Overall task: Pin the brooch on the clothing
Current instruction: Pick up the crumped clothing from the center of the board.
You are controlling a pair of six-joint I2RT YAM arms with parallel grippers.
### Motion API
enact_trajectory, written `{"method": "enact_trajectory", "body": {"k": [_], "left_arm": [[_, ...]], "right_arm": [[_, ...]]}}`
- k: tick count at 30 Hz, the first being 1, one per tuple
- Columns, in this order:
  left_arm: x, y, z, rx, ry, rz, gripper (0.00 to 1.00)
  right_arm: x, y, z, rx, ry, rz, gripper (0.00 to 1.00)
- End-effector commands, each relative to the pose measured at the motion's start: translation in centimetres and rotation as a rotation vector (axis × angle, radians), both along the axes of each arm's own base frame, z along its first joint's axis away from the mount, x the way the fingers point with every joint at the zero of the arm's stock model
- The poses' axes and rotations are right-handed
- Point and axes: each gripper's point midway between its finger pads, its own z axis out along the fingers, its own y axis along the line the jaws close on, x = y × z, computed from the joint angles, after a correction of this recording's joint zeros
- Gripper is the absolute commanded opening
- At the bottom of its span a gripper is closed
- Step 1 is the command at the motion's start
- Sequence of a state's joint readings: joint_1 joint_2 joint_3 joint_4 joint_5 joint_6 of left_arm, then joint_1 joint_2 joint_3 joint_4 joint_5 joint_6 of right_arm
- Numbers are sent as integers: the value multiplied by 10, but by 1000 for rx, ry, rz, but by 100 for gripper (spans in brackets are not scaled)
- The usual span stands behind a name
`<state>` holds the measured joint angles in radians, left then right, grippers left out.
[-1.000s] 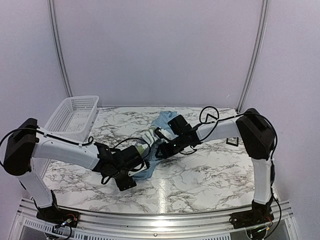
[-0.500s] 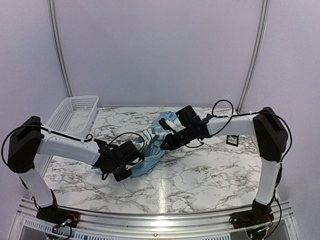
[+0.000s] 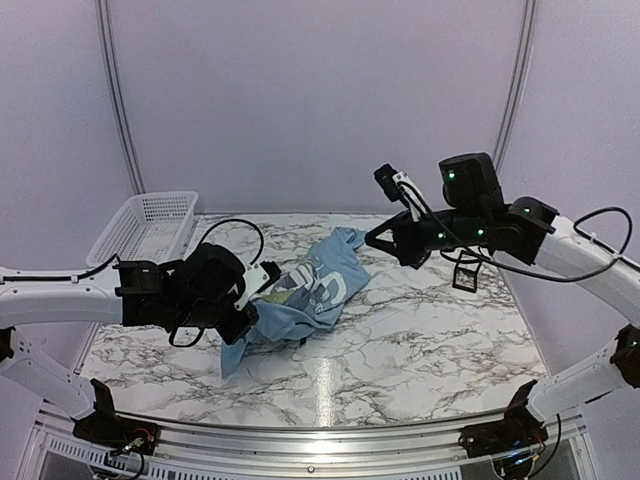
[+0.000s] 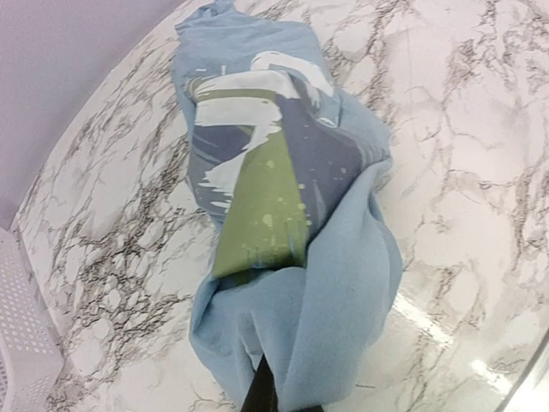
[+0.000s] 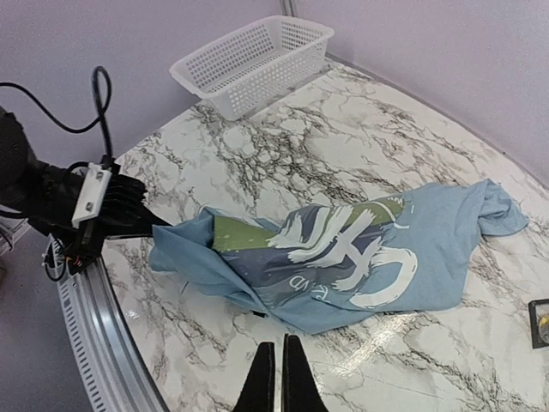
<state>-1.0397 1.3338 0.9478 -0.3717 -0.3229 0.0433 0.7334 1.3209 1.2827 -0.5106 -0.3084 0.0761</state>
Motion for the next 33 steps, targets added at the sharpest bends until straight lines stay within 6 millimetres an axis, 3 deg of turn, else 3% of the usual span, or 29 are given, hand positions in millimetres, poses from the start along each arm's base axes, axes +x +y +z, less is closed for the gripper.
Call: {"method": "enact_trajectory", "body": {"k": [1, 6, 9, 14, 18, 21, 23, 25, 30, 33], "left_arm": [[-23, -16, 4, -74, 94, -48, 0], [-14, -28, 25, -113, 59, -28, 0], [-9, -38, 58, -178, 21, -25, 0], [-7, -48, 99, -233, -29, -48, 0], [-6, -61, 135, -279, -74, -74, 0], [-5, -68, 175, -327, -138, -98, 0], [-6, -70, 201, -361, -180, -110, 0], [-8, -71, 229, -397, -225, -128, 0], [-13, -79, 271, -437, -304, -168, 0], [-17, -89, 294, -454, -351, -195, 0]], "right_arm": [[-27, -14, -10, -36, 20, -6, 0], [-26, 1, -80, -85, 93, 31, 0], [-28, 14, -97, -80, 65, 110, 0], [-57, 36, -68, 79, -16, 345, 1], [-66, 34, -61, 125, -152, 426, 16], [-66, 29, -59, 133, -283, 464, 29], [-75, 27, -52, 193, -352, 518, 42], [-84, 24, -45, 234, -460, 561, 48], [-93, 14, -43, 246, -805, 520, 62], [-83, 10, -45, 223, -882, 448, 66]]}}
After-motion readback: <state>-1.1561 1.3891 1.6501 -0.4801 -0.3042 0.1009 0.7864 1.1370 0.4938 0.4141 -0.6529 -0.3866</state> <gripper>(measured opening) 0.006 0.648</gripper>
